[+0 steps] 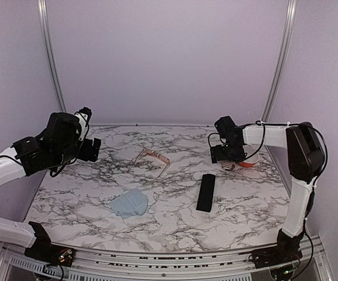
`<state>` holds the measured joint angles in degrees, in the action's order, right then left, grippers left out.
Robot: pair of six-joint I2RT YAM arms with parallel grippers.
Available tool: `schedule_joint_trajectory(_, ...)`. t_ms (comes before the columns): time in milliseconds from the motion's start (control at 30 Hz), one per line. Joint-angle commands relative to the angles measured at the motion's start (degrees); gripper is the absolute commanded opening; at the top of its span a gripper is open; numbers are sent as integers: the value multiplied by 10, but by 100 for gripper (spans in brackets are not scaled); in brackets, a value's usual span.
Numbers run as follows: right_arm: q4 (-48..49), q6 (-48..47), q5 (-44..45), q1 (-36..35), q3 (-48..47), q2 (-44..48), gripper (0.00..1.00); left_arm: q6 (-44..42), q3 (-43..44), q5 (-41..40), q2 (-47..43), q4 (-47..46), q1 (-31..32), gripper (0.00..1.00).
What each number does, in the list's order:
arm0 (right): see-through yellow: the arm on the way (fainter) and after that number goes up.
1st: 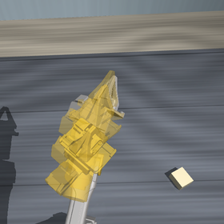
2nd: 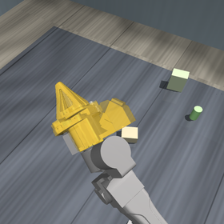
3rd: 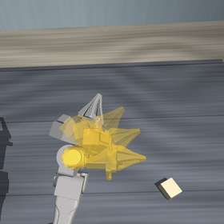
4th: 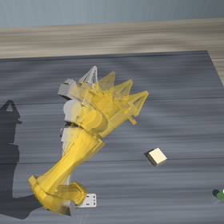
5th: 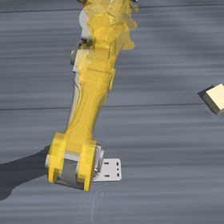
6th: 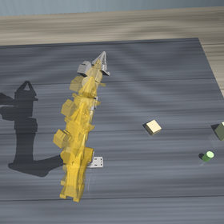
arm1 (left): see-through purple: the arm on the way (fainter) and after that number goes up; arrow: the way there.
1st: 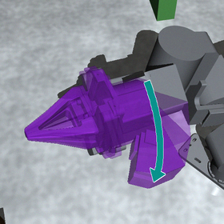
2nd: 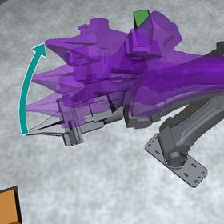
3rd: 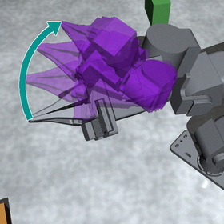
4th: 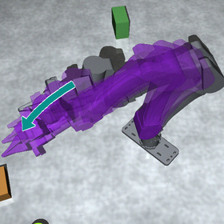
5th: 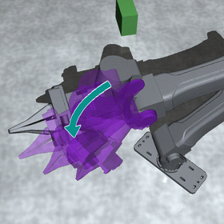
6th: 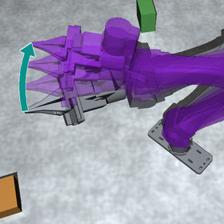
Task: Organize the sunglasses
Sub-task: Pick up the sunglasses case from the corner of the board, then pass from the right arm to the left
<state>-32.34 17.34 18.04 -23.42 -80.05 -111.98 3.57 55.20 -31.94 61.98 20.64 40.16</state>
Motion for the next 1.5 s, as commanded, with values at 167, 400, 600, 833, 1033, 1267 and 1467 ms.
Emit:
schedule_joint_trajectory(167, -4, 1, 9, 12, 2, -13, 100, -7, -4, 3, 11, -16, -4, 95)
schedule_joint_trajectory(400, 4, -1, 0, 17, -1, -23, 100, -8, -3, 4, 12, -16, -5, 94)
schedule_joint_trajectory(600, 12, 6, -4, 20, -12, -41, 96, -8, -4, 5, 7, -16, -5, 94)
schedule_joint_trajectory(833, 25, 2, -22, 22, -27, -61, 67, -8, -4, 8, 5, -16, -6, 94)
schedule_joint_trajectory(1033, 20, 5, -22, 25, -37, -73, 56, -9, -5, 9, 4, -16, -6, 93)
schedule_joint_trajectory(1267, 74, -54, -147, 26, -16, -18, 45, -10, -5, 18, 5, -16, -8, 93)
schedule_joint_trajectory(1467, 160, -92, -370, 19, 28, 74, 49, -11, -4, 45, 9, -17, -7, 93)
